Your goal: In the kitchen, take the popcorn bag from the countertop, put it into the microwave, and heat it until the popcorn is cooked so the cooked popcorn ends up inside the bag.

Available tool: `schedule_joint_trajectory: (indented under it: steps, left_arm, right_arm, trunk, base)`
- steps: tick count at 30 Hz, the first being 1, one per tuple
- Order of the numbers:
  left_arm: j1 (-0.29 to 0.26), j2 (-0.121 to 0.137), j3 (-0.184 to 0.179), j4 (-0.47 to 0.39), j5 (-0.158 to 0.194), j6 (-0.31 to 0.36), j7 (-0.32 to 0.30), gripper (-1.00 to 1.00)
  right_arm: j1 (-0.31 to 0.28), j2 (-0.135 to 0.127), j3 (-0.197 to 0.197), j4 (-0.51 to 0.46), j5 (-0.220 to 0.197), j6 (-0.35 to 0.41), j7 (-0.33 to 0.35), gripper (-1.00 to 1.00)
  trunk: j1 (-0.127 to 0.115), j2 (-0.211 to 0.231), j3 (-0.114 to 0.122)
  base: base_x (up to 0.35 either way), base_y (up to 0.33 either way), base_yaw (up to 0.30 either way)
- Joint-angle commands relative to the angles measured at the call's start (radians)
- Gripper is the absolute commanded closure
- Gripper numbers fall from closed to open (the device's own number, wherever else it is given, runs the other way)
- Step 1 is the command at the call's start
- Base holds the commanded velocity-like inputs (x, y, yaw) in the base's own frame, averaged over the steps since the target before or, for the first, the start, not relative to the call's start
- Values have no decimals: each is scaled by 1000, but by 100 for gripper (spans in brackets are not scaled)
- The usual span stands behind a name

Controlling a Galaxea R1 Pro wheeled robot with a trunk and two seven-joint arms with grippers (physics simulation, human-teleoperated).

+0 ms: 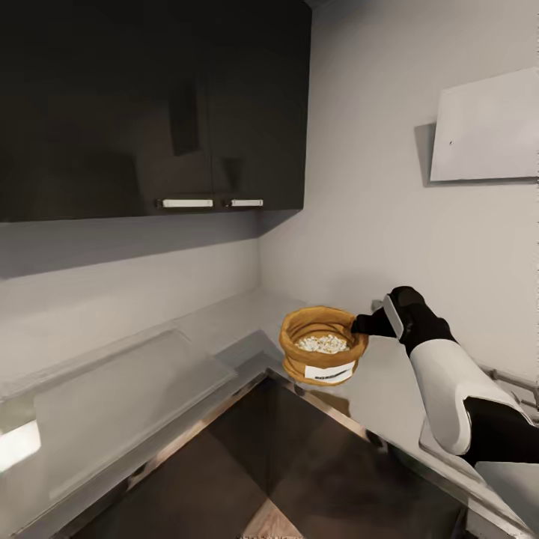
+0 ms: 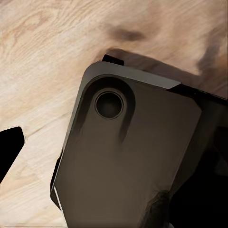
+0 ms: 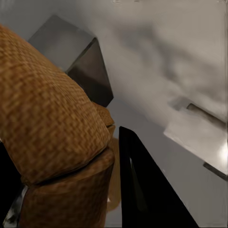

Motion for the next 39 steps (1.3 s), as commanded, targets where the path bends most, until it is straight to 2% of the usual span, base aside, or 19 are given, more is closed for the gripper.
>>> schedule_joint_trajectory:
  steps: [1, 26, 34, 39]
  left_arm:
    - [0, 0, 1, -1, 4, -2, 3, -100]
    - [0, -3, -2, -1, 2, -2, 4, -100]
    - [0, -3, -2, -1, 2, -2, 3, -100]
    - [0, -3, -2, -1, 2, -2, 4, -100]
  right_arm:
    - [-1, 1, -4, -6, 11, 4, 9, 100]
    - [-1, 4, 4, -11, 12, 4, 9, 100]
    - [-1, 9, -5, -11, 10, 4, 7, 100]
    - [-1, 1, -4, -11, 10, 4, 9, 100]
  trunk:
    - [0, -1, -1]
    - [0, -1, -1]
    - [0, -1, -1]
    - [0, -1, -1]
  base:
    - [-315, 148, 0]
    - [-315, 150, 0]
    - [-315, 152, 0]
    - [-315, 153, 0]
